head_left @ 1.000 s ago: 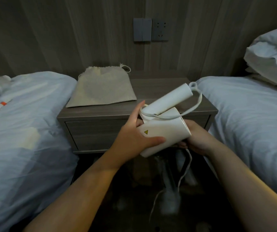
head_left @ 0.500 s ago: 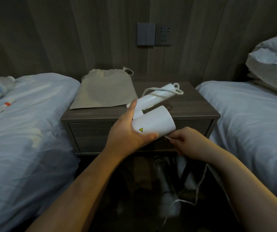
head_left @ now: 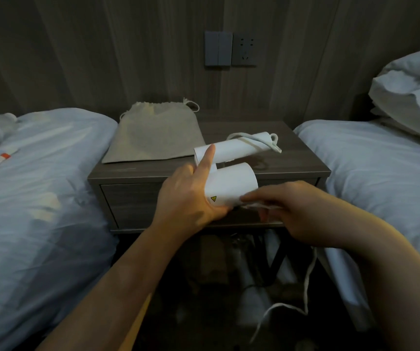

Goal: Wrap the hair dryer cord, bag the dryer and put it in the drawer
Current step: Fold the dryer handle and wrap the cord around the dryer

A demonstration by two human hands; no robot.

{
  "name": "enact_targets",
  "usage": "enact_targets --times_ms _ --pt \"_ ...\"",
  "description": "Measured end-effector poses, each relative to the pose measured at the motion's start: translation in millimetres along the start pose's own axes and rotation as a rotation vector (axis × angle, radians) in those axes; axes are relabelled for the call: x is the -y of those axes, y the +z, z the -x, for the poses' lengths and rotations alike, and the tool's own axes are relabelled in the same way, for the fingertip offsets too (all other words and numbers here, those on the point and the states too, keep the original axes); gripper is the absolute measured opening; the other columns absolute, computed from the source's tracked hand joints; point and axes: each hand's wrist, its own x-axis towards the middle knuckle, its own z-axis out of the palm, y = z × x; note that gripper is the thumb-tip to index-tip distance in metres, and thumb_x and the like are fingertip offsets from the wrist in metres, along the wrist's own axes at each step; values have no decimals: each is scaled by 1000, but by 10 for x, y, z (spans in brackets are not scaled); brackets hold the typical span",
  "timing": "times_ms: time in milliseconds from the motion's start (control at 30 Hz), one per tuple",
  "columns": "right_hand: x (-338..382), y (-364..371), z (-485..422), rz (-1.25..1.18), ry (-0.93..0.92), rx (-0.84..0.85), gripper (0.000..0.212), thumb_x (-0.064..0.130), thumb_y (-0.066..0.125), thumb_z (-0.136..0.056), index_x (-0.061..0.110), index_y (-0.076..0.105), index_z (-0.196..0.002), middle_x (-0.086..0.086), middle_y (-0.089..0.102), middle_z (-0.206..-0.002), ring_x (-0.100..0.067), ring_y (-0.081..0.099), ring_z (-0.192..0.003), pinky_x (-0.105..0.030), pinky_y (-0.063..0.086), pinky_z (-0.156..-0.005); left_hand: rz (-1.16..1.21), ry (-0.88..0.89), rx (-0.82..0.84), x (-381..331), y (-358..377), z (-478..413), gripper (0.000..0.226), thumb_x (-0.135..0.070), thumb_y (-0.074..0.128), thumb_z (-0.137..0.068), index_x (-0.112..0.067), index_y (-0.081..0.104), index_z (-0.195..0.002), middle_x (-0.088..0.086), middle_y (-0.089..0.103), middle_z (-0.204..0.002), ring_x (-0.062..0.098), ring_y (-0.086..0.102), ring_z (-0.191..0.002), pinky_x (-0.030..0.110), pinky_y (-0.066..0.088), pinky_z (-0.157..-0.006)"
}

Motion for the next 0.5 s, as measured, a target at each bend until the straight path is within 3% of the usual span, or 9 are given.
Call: enact_targets --times_ms 133,267,367,500 --pt "66 -15 6 14 -34 -251 47 7 59 -85 35 59 -123 2 71 -106 -17 64 -99 -33 50 -86 -36 117 43 52 -15 -3 106 -65 61 -64 -20 15 -148 13 57 -104 26 56 -91 39 46 -76" --pt "49 26 -63 120 156 -543 22 26 66 -82 24 66 -103 -7 72 -89 -31 64 -86 -41 52 -75 -43 102 348 -57 18 30 108 -62 65 -67 -34 0 -148 5 46 -127 21 46 -112 35 37 -94" --pt "-50 43 -129 132 332 -511 24 42 73 -72 22 59 -77 -1 64 -71 -23 58 -72 -34 48 -63 -69 166 397 -103 86 50 109 -61 67 -66 -33 2 -148 1 47 -122 18 46 -108 32 38 -90" --pt "-233 7 -175 -174 292 -413 14 25 80 -68 26 66 -64 8 65 -68 -7 58 -68 -26 45 -63 -71 231 385 -79 84 74 107 -61 67 -64 -35 6 -148 0 50 -116 17 47 -104 32 39 -87"
